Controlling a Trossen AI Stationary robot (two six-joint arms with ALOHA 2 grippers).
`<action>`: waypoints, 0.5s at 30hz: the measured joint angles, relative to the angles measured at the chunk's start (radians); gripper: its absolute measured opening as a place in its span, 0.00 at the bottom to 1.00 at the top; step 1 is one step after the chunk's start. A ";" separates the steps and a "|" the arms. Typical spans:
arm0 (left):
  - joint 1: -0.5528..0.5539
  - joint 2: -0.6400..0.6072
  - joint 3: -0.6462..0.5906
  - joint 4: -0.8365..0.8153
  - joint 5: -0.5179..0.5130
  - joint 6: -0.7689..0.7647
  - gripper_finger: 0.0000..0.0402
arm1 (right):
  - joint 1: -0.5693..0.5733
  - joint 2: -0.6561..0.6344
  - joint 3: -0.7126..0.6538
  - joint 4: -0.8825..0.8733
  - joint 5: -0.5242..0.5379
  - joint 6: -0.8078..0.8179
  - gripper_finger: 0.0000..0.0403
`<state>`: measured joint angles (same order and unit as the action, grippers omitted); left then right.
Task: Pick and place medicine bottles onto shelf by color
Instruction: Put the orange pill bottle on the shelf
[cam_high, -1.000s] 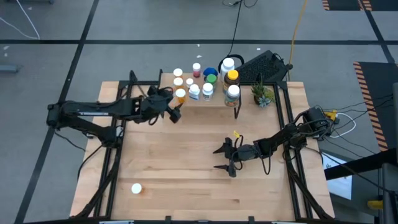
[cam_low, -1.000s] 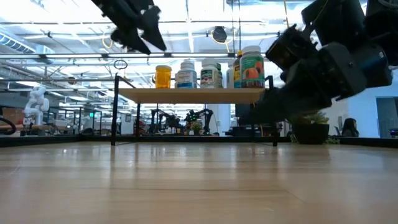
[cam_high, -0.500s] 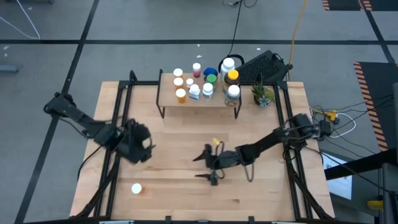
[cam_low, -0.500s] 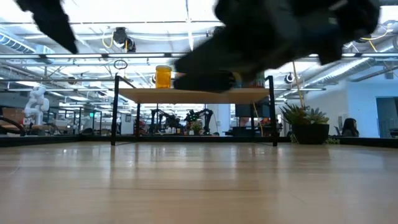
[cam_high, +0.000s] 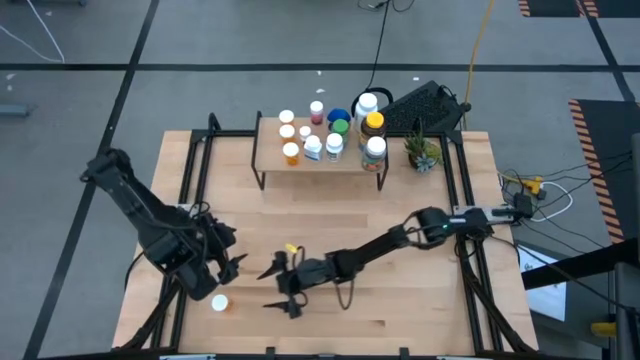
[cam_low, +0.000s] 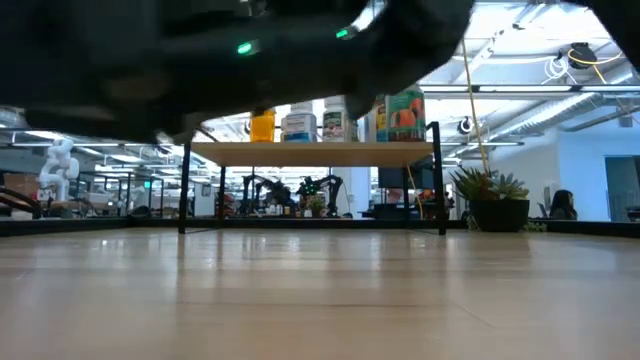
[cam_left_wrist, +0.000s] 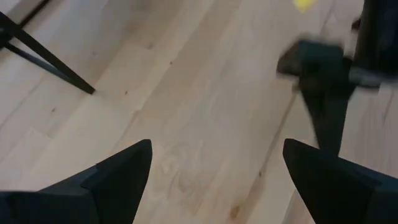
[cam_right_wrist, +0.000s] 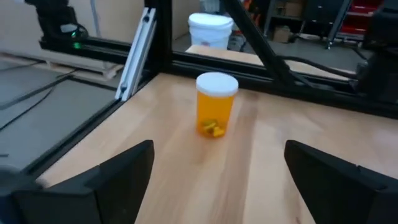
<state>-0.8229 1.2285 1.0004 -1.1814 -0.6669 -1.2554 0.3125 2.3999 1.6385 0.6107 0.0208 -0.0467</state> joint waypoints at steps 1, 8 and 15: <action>-0.004 0.007 0.000 -0.001 -0.008 -0.010 0.91 | -0.004 0.029 0.040 -0.002 -0.010 0.003 0.89; -0.009 0.020 0.000 0.001 -0.114 -0.008 0.91 | -0.031 0.201 0.260 -0.030 -0.111 0.029 0.89; -0.006 0.015 0.000 -0.001 -0.143 0.024 0.91 | -0.067 0.383 0.450 0.007 -0.206 0.038 0.98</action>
<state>-0.8288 1.2438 1.0004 -1.1829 -0.8096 -1.2313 0.2455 2.7831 2.0888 0.6179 -0.1853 -0.0091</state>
